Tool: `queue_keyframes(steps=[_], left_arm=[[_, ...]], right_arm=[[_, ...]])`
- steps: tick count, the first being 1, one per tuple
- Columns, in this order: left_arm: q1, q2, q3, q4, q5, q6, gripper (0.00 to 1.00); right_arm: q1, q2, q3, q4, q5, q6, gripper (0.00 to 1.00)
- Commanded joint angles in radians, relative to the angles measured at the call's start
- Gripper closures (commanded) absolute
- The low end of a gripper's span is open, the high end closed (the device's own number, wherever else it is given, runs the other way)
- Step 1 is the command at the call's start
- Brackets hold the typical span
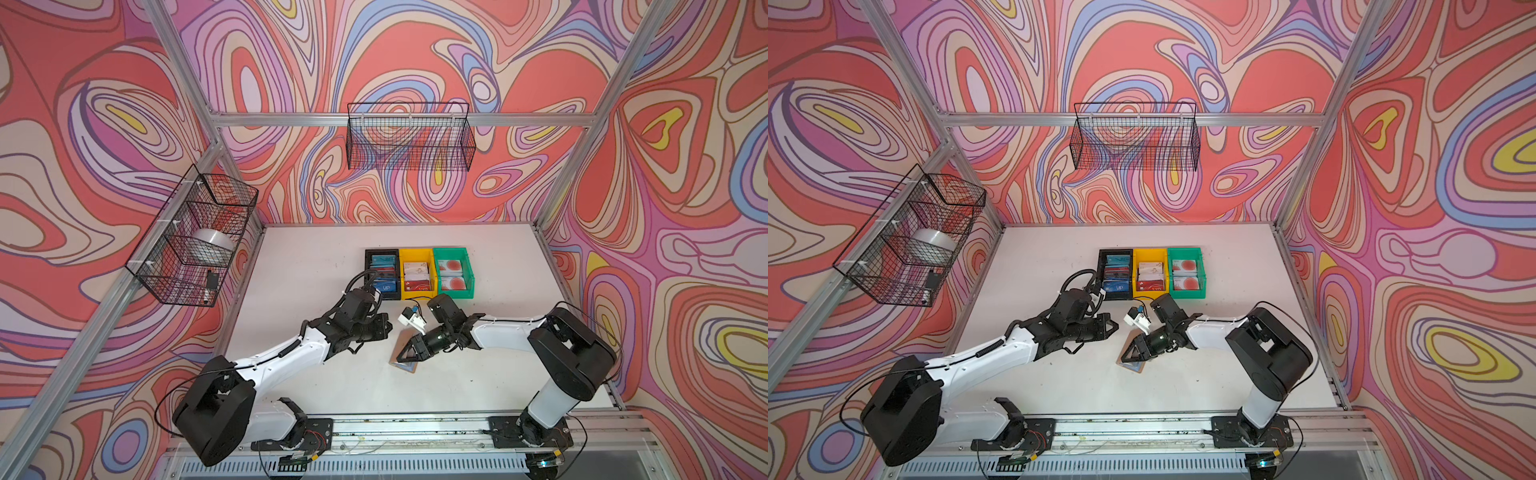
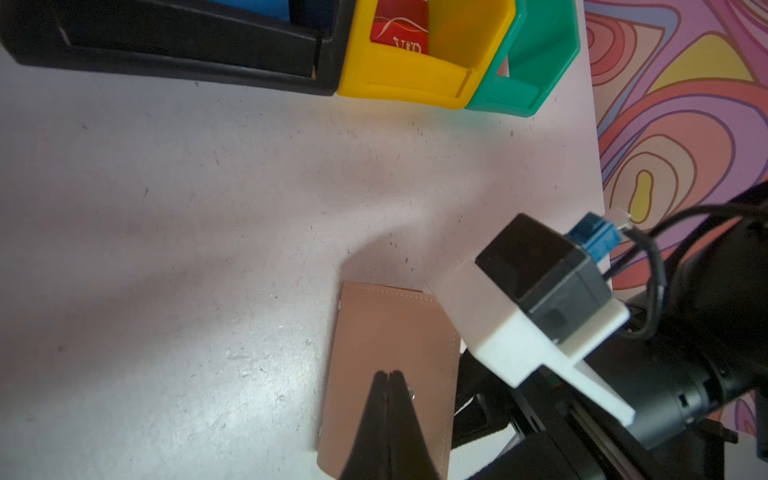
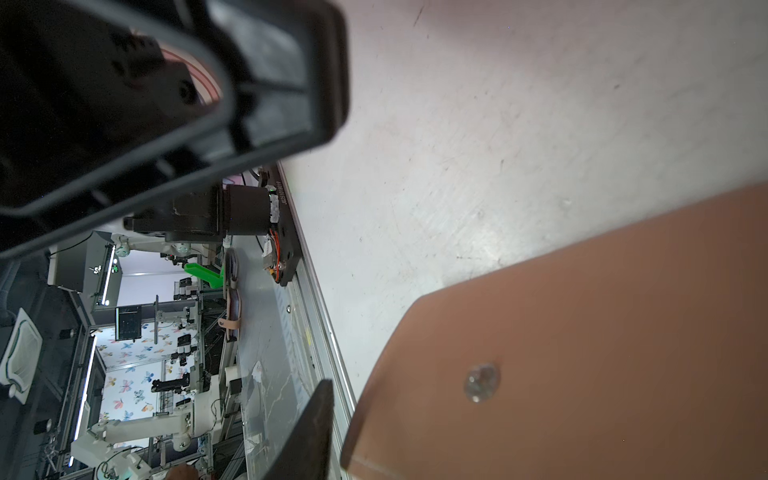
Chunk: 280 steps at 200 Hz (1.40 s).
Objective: Take the credit cards out of the card holder
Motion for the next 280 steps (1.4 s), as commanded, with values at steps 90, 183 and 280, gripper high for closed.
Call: queue_keyframes(steps=[90,183,280], left_arm=[[0.027,-0.093,-0.044,-0.087,-0.016,0.014,0.96],[0.045,-0.150,-0.070,-0.108,-0.015,0.014,0.96],[0.056,-0.170,-0.089,-0.125,-0.007,0.017,0.96]], right_arm=[[0.006,0.046,0.105,-0.038,0.115,-0.014,0.63],[0.006,0.115,0.171,0.031,0.039,-0.007,0.61],[0.005,0.094,0.261,-0.079,0.158,-0.056,0.55]])
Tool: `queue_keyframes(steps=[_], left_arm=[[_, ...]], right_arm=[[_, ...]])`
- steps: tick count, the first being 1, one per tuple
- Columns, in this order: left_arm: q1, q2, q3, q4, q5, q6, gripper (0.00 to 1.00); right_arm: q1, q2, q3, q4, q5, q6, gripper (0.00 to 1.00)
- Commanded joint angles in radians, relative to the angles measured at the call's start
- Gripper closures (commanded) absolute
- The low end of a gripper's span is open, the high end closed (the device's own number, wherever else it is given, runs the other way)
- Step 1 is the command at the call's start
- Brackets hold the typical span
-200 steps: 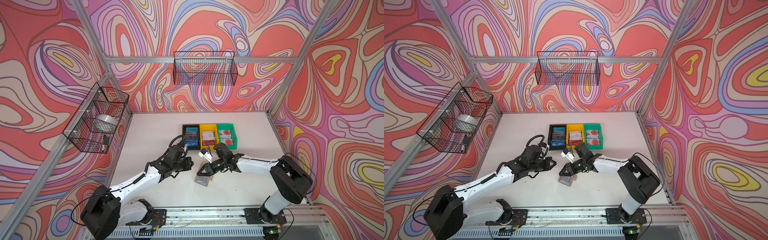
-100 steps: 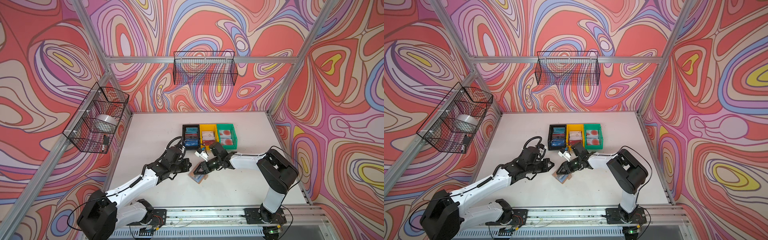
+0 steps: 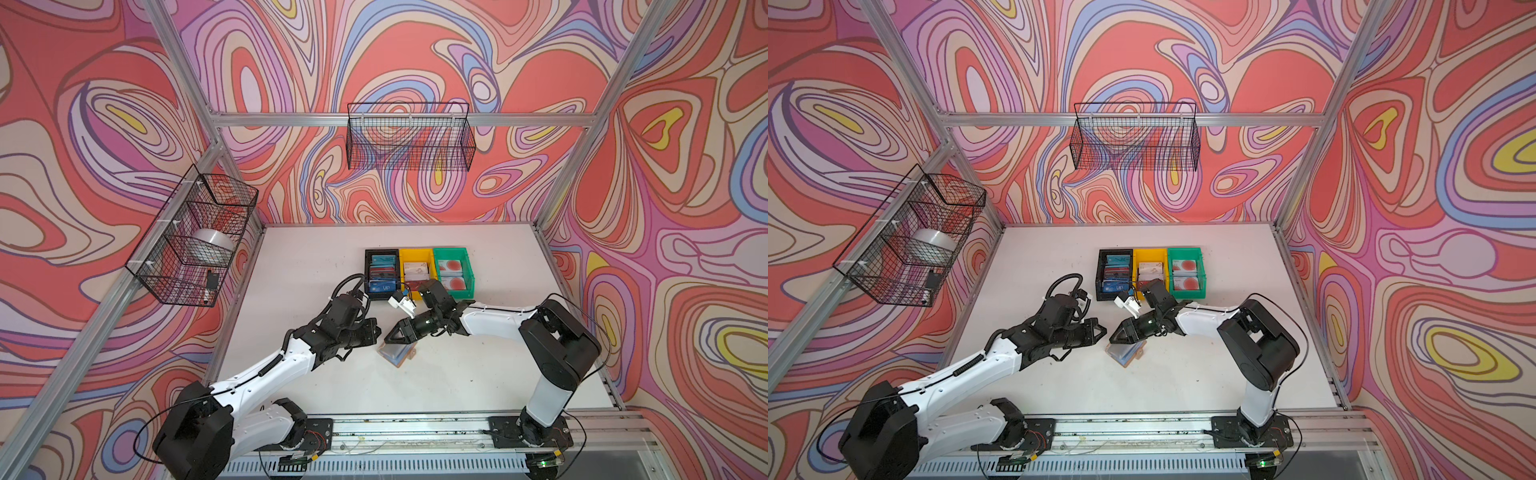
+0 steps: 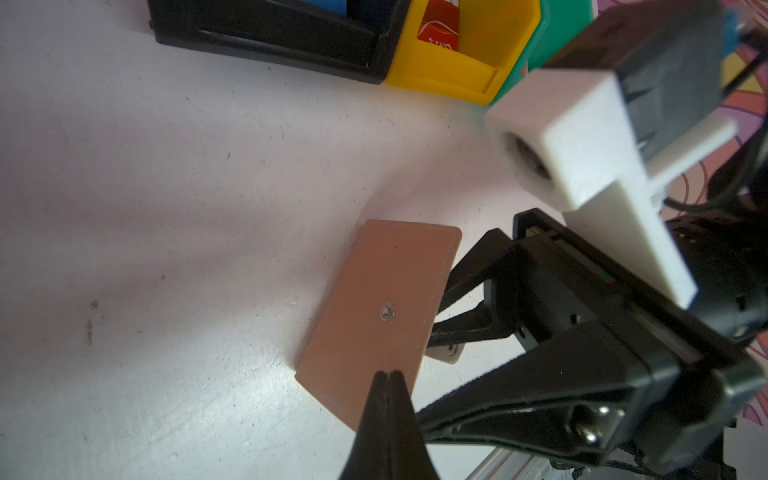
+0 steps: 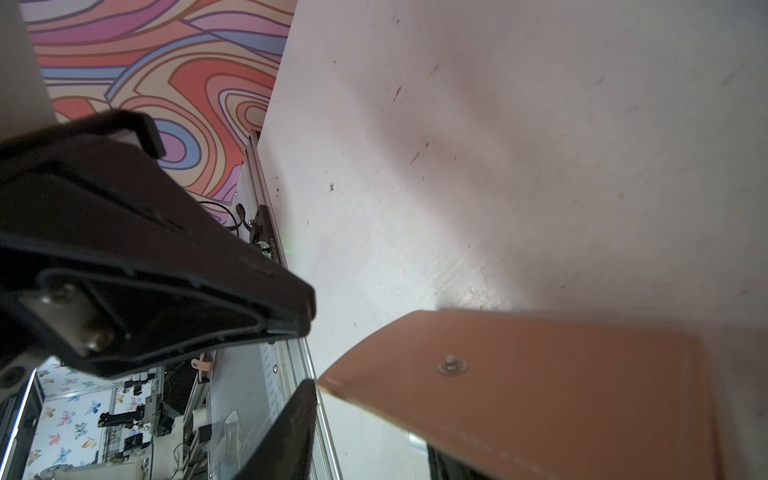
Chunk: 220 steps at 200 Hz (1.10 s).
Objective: Take the credit cards out of the card holder
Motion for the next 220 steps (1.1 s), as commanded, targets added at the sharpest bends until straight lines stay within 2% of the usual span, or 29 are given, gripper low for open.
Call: queue_keyframes(steps=[1,54,93,141,188,220], left_arm=[[0.011,-0.030,-0.017,-0.032,0.002,0.009,0.96],[0.019,-0.050,-0.036,-0.034,0.002,0.004,0.96],[0.019,-0.040,-0.074,0.047,0.024,-0.031,0.96],[0.019,0.053,-0.066,0.112,0.037,-0.033,0.96],[0.027,0.203,0.067,0.080,0.032,0.027,0.97],[0.054,0.294,0.098,0.101,0.050,0.035,0.97]], right_arm=[[0.005,-0.009,0.051,-0.056,0.069,-0.041,0.55],[0.004,0.100,0.149,-0.119,0.104,-0.047,0.55],[0.004,0.142,0.180,-0.135,0.124,-0.043,0.60],[0.004,0.163,0.181,-0.142,0.140,-0.048,0.66],[0.005,0.168,0.165,-0.155,0.143,-0.057,0.67],[0.004,0.149,0.144,-0.161,0.155,-0.062,0.67]])
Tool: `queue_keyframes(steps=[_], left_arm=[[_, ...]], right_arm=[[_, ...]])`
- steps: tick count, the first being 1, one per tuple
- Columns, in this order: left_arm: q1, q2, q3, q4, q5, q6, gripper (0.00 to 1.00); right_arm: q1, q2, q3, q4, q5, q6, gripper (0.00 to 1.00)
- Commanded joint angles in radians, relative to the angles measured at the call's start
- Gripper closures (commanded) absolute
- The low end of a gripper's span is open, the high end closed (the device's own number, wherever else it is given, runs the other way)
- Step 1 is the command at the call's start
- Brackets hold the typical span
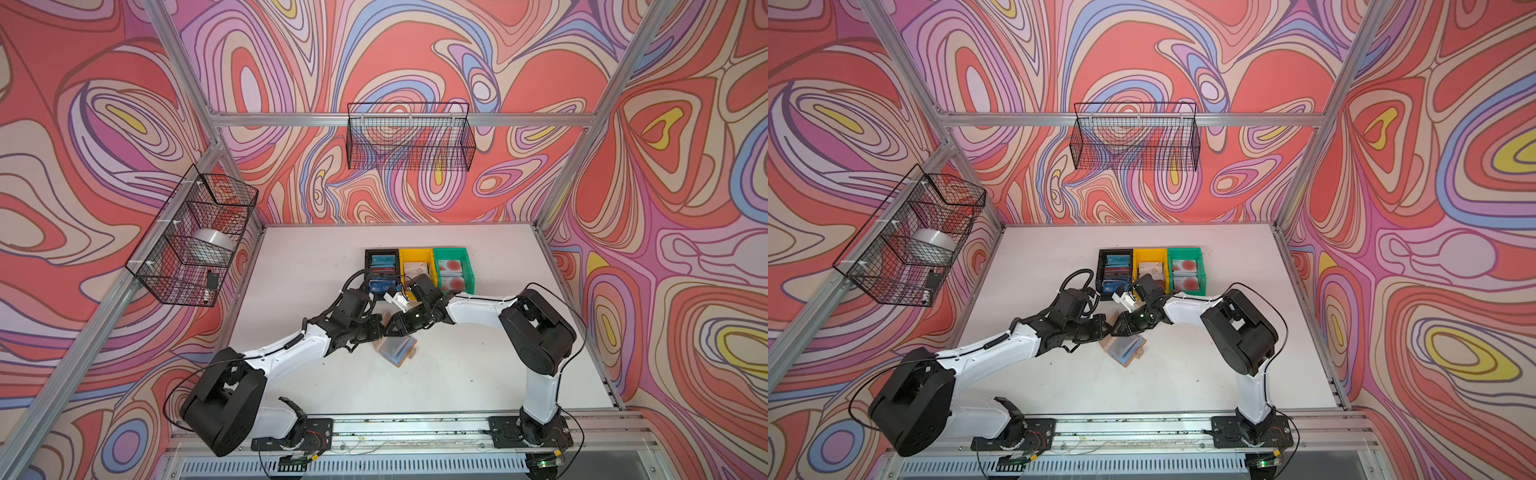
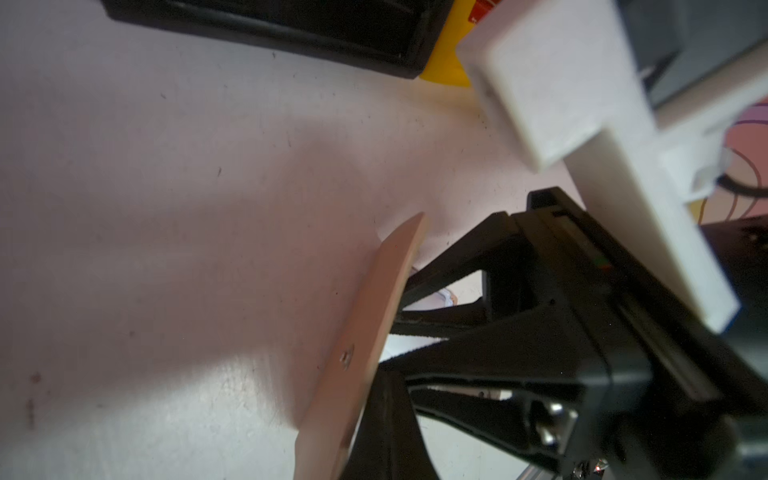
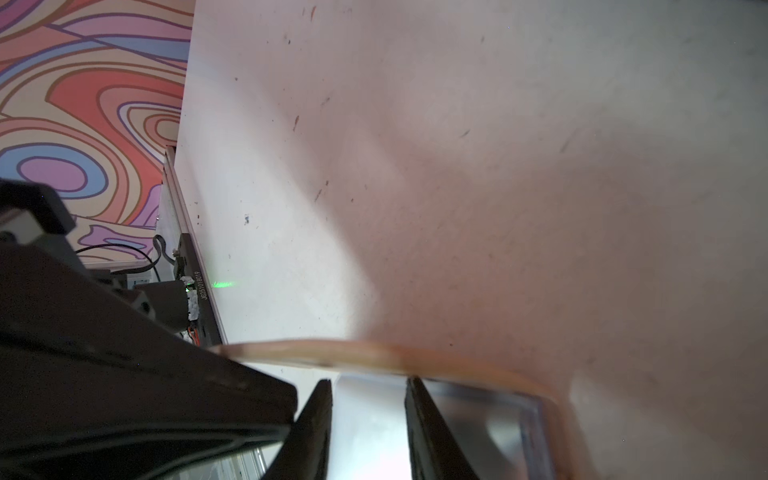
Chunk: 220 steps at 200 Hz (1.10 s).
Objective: Take the credit cards out of the card holder
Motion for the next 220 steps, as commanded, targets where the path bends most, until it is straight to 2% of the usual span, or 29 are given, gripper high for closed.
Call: queue_keyframes(steps=[1,56,94,135,180,220], left_arm=[[0.024,0.058,0.025,0.012,0.019,0.022,0.97],[0.072,0.122,0.014,0.032,0.019,0.030,0.98],[0.072,0.138,0.002,-0.012,-0.026,0.036,0.98],[0.072,0.146,-0.084,0.026,-0.038,-0.030,0.98],[0.069,0.130,-0.215,0.104,-0.051,-0.121,0.99],[0.039,0.110,-0.229,0.105,-0.060,-0.153,1.00]], right_arm=[[0.005,-0.004,-0.016,-0.006,0.011,-0.019,0.67],[0.004,-0.063,-0.053,-0.027,0.015,-0.031,0.67],[0.006,-0.180,-0.120,-0.020,-0.011,-0.035,0.67],[0.006,-0.262,-0.186,-0.039,-0.063,-0.016,0.68],[0.005,-0.265,-0.218,-0.067,-0.074,-0.021,0.68],[0.006,-0.220,-0.199,-0.043,-0.069,-0.010,0.69]])
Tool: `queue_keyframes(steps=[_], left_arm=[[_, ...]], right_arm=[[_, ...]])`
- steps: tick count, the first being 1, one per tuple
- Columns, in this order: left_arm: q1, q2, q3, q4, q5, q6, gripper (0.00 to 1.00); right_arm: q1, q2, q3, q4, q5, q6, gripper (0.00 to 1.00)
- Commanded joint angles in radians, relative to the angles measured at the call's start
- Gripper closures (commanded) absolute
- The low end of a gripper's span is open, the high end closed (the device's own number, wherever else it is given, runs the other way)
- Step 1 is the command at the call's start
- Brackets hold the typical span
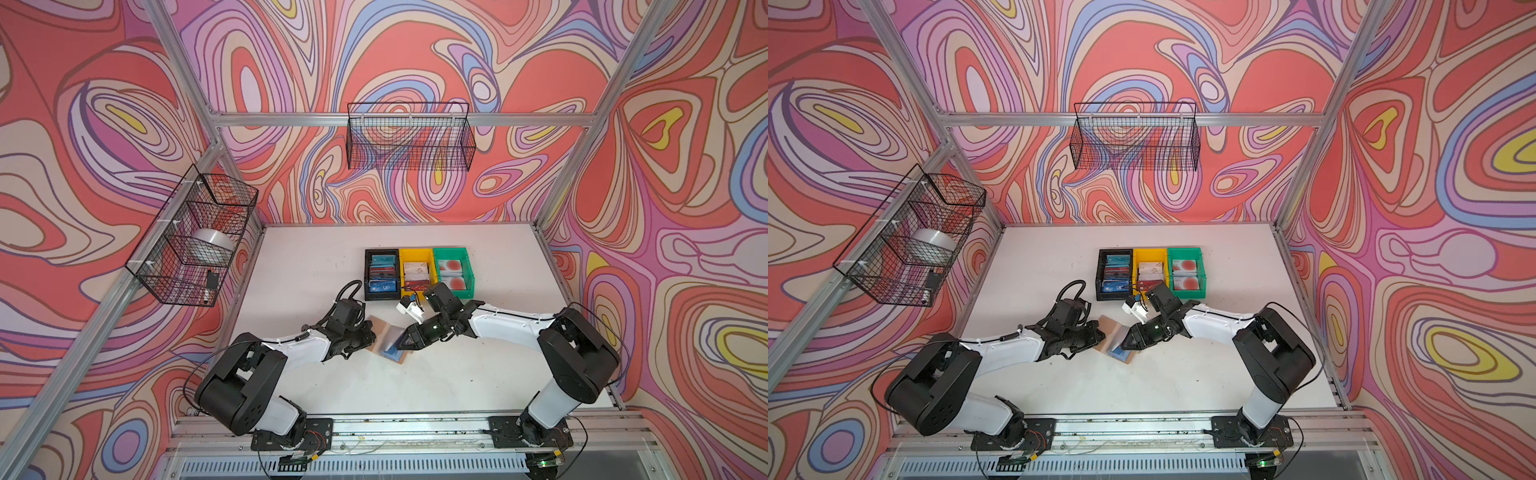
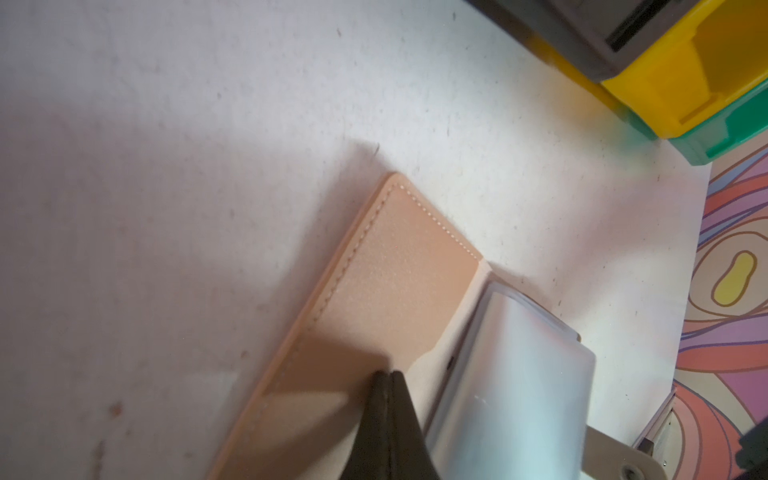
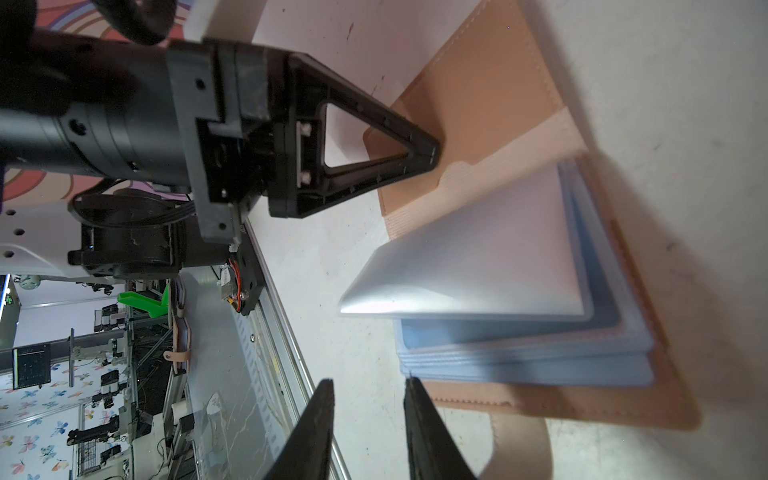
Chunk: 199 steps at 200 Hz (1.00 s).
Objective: Take the credit cards out of the card holder
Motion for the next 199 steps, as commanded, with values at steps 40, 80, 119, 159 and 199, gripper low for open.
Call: queue_keyframes(steps=[40,80,119,159,199], left_arm=[[-0.061,0.015,-0.077,-0.100,-0.057,-0.082,1.00],[-0.106,0.007,-0.109,-0.085,-0.075,-0.128,1.00],[-0.133,-0.020,-0.149,-0.072,-0.089,-0.163,1.00],[-0.133,-0.086,-0.171,-0.114,-0.099,-0.161,1.00],[-0.133,-0.183,-0.192,-0.150,-0.103,-0.168,1.00]], right_arm=[[0.005,0.050,0.013,0.019,-0.010,0.006,0.69],[0.005,0.073,0.017,0.052,-0.023,0.009,0.69],[0.005,0.166,0.089,0.070,-0.019,0.019,0.68],[0.005,0.250,0.181,0.082,-0.045,0.024,0.68],[0.005,0.301,0.221,0.097,-0.076,0.040,0.68]])
